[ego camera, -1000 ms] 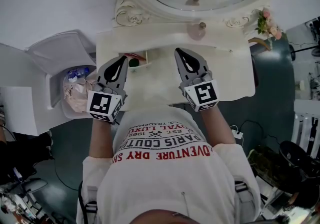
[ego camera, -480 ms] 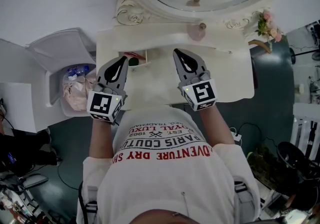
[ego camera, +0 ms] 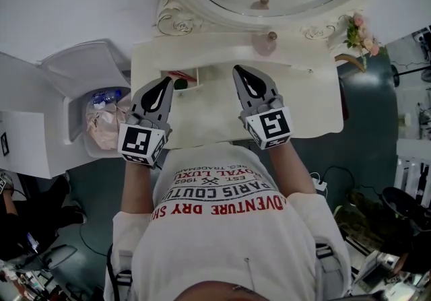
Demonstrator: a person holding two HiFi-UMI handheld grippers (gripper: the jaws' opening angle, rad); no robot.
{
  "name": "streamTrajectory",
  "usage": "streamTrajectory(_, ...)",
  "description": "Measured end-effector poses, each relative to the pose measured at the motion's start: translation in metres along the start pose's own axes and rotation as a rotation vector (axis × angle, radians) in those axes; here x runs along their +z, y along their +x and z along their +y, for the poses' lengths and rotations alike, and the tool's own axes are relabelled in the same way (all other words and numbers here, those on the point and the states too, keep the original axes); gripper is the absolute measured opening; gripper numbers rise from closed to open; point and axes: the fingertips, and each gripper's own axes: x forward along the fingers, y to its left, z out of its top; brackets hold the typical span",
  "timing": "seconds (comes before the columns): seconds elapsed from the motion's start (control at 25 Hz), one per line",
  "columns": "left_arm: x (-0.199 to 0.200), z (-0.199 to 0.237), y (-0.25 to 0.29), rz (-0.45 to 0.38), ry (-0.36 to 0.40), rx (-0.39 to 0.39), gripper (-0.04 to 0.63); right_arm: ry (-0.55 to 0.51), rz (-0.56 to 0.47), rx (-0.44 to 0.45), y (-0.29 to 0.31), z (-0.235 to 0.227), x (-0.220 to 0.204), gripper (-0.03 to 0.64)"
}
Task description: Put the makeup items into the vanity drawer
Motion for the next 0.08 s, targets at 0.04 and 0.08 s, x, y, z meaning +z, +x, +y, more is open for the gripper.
streamTrajectory(0.04,-0.0003,-0.0013,0.0000,0.000,0.000,0.000,0.006,-0.001,0.001,0.000,-0.0006,0.0001,-0.0004,-0.002)
streamTrajectory(0.08,-0.0006,-0.0026,0.0000,0.001,0.000,-0.001,0.006,-0.002,0.002,0.001,-0.0013,0.0001,-0.0007,-0.002)
